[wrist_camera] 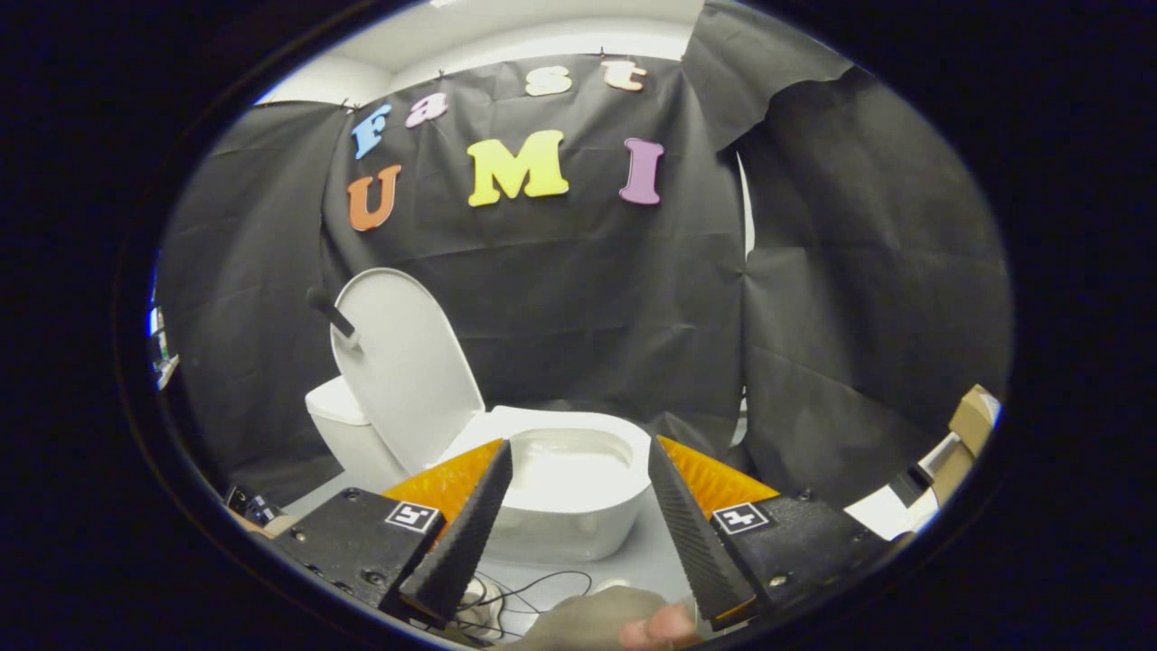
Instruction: Open the toilet lid.
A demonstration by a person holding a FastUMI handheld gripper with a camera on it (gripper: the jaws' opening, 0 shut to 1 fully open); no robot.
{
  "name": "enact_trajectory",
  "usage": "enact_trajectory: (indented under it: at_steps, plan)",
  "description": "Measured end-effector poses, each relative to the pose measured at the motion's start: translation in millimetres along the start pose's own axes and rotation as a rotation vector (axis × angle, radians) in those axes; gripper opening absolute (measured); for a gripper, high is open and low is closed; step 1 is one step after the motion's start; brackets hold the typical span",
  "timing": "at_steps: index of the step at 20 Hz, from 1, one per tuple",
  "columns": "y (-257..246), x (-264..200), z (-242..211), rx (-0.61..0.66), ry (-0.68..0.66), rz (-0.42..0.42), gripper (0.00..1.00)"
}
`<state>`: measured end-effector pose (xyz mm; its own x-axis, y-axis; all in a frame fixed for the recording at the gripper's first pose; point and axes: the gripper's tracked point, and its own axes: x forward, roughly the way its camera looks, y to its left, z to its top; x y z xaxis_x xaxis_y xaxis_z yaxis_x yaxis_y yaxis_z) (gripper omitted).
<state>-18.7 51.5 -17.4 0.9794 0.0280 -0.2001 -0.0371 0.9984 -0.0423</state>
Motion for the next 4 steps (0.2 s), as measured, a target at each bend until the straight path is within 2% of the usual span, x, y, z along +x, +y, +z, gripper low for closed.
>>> enact_trajectory:
  at_steps: [4]
  plan:
    - [-23.5, -14.0, 14.9, 0.016, -0.089, -0.008, 0.96]
